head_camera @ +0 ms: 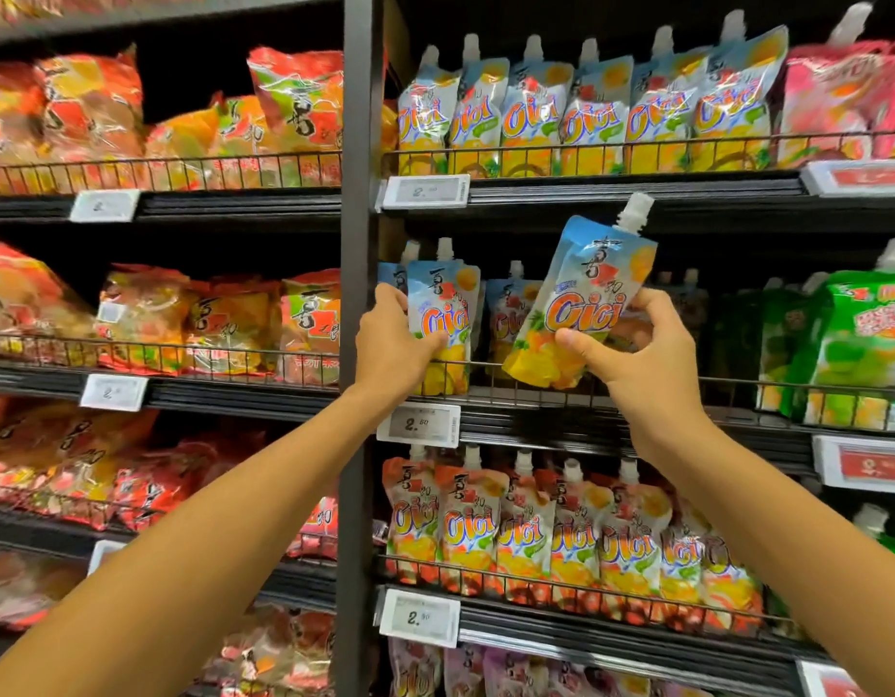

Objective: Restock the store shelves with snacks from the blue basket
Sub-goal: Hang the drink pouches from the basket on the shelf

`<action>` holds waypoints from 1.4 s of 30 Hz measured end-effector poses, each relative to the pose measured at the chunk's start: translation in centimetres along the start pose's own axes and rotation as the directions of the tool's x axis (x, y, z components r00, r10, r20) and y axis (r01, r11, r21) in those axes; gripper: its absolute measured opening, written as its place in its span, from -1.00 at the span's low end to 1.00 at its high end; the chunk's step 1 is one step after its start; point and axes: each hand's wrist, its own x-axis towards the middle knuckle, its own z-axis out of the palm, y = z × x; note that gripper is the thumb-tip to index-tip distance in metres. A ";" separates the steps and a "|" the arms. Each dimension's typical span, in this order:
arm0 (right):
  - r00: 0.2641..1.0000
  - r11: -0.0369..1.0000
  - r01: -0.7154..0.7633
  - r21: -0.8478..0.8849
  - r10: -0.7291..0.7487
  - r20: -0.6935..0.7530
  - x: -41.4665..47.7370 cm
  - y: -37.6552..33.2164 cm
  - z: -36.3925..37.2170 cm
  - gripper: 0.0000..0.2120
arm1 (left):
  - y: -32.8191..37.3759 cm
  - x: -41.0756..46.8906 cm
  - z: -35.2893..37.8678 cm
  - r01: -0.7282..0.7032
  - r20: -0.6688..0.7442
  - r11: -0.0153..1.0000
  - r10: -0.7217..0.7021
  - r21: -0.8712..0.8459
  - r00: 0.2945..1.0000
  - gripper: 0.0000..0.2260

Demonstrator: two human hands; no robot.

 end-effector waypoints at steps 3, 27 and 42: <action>1.000 0.999 0.021 -0.037 -0.021 0.010 0.9 0.1 1.0 -0.54 | 0.0 -0.1 0.0 -0.007 0.002 0.998 0.007 0.062 1.000 -0.57; 0.904 0.803 0.028 -0.595 0.234 0.358 5.3 1.4 6.9 -0.72 | 2.0 -6.2 -3.1 -0.148 -0.006 0.981 0.148 -0.127 0.989 -0.91; 0.969 0.888 0.223 -0.401 -0.157 0.192 -3.1 1.0 2.1 -0.78 | -1.8 -16.5 2.7 0.120 0.451 0.967 -0.006 -0.224 0.893 -0.89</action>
